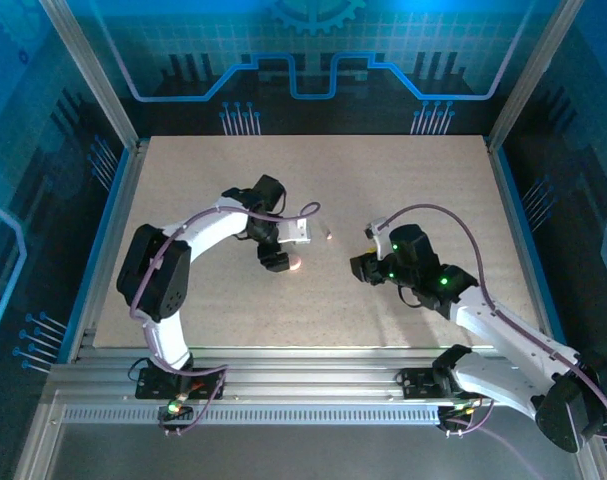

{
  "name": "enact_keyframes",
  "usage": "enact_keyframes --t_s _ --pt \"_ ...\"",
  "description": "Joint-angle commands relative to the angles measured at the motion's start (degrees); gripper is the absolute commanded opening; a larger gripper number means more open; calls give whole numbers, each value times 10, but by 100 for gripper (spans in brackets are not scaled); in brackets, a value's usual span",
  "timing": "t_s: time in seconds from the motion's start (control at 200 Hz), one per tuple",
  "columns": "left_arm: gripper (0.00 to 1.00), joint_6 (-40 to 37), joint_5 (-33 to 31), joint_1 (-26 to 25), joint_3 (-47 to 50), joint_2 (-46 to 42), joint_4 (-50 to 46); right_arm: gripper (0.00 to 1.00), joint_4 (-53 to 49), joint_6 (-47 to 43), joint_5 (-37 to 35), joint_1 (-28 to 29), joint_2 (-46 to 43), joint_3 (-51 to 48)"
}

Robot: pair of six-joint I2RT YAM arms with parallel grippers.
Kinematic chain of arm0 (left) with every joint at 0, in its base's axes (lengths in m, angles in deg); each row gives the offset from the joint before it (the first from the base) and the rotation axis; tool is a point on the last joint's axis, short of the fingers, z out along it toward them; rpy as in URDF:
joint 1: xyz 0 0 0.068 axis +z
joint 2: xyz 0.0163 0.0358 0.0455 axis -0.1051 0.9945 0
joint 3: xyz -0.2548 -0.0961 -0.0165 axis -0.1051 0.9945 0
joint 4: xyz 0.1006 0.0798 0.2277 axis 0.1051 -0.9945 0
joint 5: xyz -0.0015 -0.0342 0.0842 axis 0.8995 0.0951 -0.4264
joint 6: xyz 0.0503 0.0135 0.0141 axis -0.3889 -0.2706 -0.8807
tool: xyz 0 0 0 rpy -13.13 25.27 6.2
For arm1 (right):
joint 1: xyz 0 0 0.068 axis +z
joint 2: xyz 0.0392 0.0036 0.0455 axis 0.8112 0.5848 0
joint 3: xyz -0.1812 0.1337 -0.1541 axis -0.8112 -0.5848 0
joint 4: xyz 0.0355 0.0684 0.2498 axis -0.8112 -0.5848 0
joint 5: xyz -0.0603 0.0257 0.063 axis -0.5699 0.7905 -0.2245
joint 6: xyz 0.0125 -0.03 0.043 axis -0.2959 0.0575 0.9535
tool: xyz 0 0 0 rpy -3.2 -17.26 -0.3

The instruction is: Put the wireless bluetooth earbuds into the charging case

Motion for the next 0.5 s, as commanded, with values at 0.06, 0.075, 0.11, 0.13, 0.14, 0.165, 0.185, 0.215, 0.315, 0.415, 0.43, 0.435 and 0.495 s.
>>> enact_keyframes --t_s 0.06,0.075,0.11,0.13,0.14,0.165,0.185,0.215,0.315,0.415,0.43,0.435,0.495 --pt "78 -54 27 -1 -17 22 -23 46 26 -15 -2 6 13 6" --pt "78 -56 28 -2 -17 24 -23 46 27 -17 -2 6 14 6" --pt "78 -58 28 -2 -16 27 -21 46 27 -22 -2 6 16 7" --pt "78 -60 28 -2 -15 29 -19 46 28 -24 -2 6 17 8" --pt "78 -60 28 -2 -15 30 -18 46 28 -25 -2 6 17 9" --pt "78 -60 28 -3 -15 33 -16 46 28 -27 -3 6 17 8" --pt "78 -60 26 -3 -15 35 -14 46 29 -28 -4 5 17 8" --pt "78 -59 24 -4 -15 37 -10 46 29 -29 -5 6 18 8" --pt "80 -44 5 -9 -16 49 7 46 32 -29 -5 5 19 5" --pt "80 -30 4 -12 -22 62 12 46 47 -34 7 6 19 -6" --pt "80 -27 5 -13 -23 64 13 46 49 -35 10 6 18 -7" --pt "80 -27 5 -13 -23 64 12 46 50 -36 11 6 18 -7" --pt "80 -23 8 -15 -25 71 12 46 52 -39 17 6 17 -9"
